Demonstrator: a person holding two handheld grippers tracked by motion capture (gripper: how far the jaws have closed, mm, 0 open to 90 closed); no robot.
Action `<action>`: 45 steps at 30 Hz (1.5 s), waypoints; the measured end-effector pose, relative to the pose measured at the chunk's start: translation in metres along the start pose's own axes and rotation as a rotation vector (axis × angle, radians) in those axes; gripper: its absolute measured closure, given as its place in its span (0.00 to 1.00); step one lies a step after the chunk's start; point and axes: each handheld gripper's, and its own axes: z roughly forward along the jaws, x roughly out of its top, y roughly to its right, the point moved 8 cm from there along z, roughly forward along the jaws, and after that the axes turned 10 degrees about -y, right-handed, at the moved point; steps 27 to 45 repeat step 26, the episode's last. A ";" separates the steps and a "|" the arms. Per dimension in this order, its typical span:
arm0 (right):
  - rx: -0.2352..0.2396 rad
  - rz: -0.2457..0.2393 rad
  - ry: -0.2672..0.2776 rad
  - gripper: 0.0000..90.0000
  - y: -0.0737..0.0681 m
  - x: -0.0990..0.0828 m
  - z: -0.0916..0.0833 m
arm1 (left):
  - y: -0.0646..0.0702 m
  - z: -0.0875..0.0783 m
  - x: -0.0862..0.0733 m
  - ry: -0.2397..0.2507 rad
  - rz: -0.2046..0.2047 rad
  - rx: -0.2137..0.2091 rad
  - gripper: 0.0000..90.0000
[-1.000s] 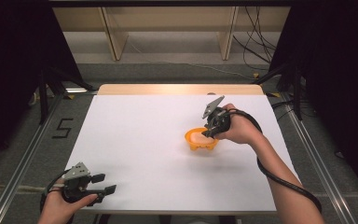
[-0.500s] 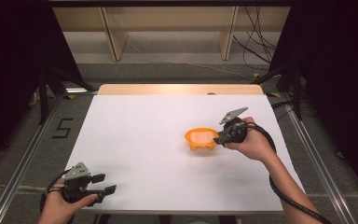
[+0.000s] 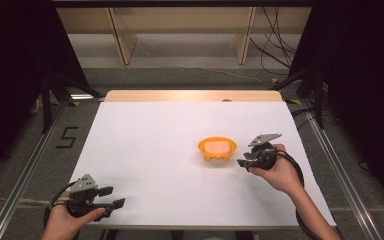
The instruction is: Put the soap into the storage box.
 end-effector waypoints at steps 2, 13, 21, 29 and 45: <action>-0.006 0.016 0.016 0.66 0.002 -0.005 0.004 | 0.000 0.000 0.000 0.001 0.001 0.000 0.36; -0.019 0.122 0.077 0.61 0.014 -0.021 0.012 | 0.001 0.000 0.001 0.005 -0.001 -0.001 0.36; -0.079 0.168 0.133 0.58 0.025 -0.027 0.009 | 0.002 0.000 0.002 0.012 0.005 -0.009 0.36; -0.080 0.168 0.132 0.56 0.026 -0.028 0.010 | 0.002 0.001 0.003 0.018 0.007 -0.009 0.36; -0.080 0.168 0.132 0.56 0.026 -0.028 0.010 | 0.002 0.001 0.003 0.018 0.007 -0.009 0.36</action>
